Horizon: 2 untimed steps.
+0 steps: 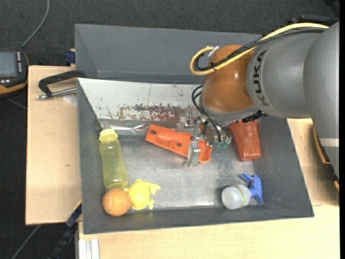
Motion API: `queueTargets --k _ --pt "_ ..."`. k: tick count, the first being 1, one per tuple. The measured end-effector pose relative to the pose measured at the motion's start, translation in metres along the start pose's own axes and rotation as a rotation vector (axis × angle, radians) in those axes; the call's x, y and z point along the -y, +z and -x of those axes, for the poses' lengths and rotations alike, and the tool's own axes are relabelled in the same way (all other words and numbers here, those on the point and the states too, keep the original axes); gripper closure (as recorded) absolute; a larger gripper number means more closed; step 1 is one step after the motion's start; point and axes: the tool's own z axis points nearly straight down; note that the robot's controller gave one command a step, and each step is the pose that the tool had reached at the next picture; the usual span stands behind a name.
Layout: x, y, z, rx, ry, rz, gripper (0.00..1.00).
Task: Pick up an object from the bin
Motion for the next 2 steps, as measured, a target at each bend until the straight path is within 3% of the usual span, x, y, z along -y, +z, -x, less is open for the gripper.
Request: queueTargets --k 1,2 --pt "0.0 0.0 0.0 0.0 0.0 0.0 0.0" --pt "0.01 0.022 0.002 0.002 -0.124 0.001 1.0"
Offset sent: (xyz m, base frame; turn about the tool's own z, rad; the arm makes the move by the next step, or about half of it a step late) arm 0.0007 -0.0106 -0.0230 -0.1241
